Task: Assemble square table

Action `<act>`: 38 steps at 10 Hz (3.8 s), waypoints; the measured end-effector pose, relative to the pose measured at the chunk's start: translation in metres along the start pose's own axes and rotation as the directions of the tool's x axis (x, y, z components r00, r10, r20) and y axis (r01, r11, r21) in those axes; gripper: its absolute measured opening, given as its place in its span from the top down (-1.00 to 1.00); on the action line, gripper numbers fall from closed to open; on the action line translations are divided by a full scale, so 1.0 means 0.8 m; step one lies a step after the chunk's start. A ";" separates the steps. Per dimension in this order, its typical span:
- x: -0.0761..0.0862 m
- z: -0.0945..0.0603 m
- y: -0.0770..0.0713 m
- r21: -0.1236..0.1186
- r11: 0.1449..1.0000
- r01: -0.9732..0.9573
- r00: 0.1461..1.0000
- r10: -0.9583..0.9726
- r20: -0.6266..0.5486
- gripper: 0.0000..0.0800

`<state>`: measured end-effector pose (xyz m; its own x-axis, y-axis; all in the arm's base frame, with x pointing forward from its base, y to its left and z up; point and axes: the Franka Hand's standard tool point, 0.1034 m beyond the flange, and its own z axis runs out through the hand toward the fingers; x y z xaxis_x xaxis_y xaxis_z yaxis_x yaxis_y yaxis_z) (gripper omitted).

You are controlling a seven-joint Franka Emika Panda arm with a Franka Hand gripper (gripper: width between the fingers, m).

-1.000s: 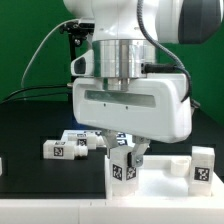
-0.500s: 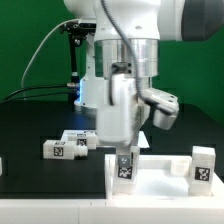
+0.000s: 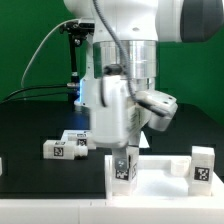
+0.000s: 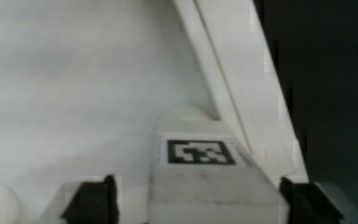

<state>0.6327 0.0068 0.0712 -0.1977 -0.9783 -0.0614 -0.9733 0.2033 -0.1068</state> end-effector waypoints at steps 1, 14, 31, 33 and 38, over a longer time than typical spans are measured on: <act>-0.002 -0.001 -0.001 0.002 0.984 0.175 0.984 -0.175 0.002 -0.30; 0.007 -0.001 -0.004 -0.016 0.617 0.787 0.617 -0.787 -0.022 0.28; -0.009 -0.037 -0.001 -0.011 0.972 -0.234 0.971 0.234 0.045 -0.60; -0.013 -0.037 0.004 -0.030 0.975 -0.218 0.975 0.219 0.036 -0.62; -0.029 -0.038 0.024 -0.047 0.983 -0.178 0.983 0.180 0.029 -0.62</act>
Offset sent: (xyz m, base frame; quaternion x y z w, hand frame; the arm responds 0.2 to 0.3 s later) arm 0.0000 0.0000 0.0000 0.0000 0.0000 -0.1296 0.9916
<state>0.6155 0.0324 0.1007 -0.3658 -0.9243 -0.1086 -0.9269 0.3723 -0.0470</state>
